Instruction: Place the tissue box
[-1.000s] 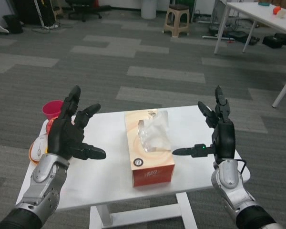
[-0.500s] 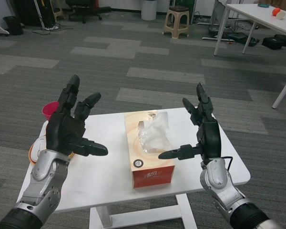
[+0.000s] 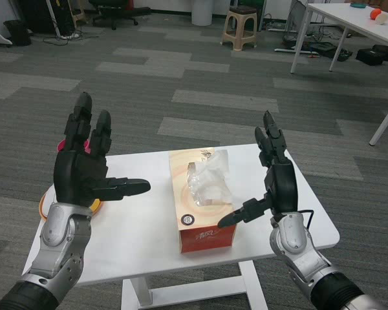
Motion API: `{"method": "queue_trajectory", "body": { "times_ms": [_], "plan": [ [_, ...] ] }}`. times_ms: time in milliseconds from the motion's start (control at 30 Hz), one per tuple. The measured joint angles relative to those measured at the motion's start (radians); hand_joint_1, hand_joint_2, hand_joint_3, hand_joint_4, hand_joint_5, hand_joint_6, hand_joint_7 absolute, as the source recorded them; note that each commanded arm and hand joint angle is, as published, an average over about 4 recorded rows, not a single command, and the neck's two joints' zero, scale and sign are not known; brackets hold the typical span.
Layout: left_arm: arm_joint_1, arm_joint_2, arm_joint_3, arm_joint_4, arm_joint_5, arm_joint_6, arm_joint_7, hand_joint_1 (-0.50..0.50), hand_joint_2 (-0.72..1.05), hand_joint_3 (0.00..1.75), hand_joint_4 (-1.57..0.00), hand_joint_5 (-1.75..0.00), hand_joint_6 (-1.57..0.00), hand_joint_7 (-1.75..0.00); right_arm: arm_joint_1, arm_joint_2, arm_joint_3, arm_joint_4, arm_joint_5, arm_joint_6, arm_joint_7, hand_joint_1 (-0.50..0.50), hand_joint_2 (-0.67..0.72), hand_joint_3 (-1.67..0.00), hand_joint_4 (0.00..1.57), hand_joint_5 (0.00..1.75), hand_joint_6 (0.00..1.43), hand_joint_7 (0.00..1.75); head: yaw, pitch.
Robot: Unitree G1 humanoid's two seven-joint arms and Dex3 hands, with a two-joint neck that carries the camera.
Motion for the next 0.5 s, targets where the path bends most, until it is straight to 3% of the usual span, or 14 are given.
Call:
{"method": "queue_trajectory", "body": {
  "times_ms": [133, 267, 333, 500],
  "plan": [
    [-0.001, 0.0, -0.002, 0.02, 0.006, -0.046, 0.009, 0.5, 0.12, 0.0, 0.0, 0.0, 0.0, 0.0, -0.006, 0.001, 0.002, 0.0, 0.0, 0.0, 0.0, -0.38, 0.34, -0.16, 0.0, 0.0, 0.0, 0.0, 0.003, 0.005],
    [-0.006, 0.0, -0.012, 0.051, 0.008, -0.107, 0.014, 0.5, -0.5, 0.0, 0.0, 0.0, 0.0, 0.0, -0.018, 0.002, 0.003, 0.0, 0.0, 0.0, 0.0, -0.38, 0.34, -0.16, 0.0, 0.0, 0.0, 0.0, 0.006, 0.005],
    [-0.011, 0.0, -0.018, 0.06, 0.007, -0.126, 0.018, 0.5, -0.68, 0.0, 0.0, 0.0, 0.0, 0.0, -0.022, 0.002, 0.003, 0.0, 0.0, 0.0, 0.001, -0.38, 0.34, -0.16, 0.0, 0.0, 0.0, 0.0, 0.007, 0.005],
    [-0.012, 0.0, -0.025, 0.064, 0.006, -0.13, 0.025, 0.5, -0.72, 0.0, 0.0, 0.0, 0.0, 0.0, -0.022, 0.002, 0.004, 0.0, 0.0, 0.0, 0.001, -0.42, 0.34, -0.16, 0.0, 0.0, 0.0, 0.0, 0.007, 0.005]
  ]
}}
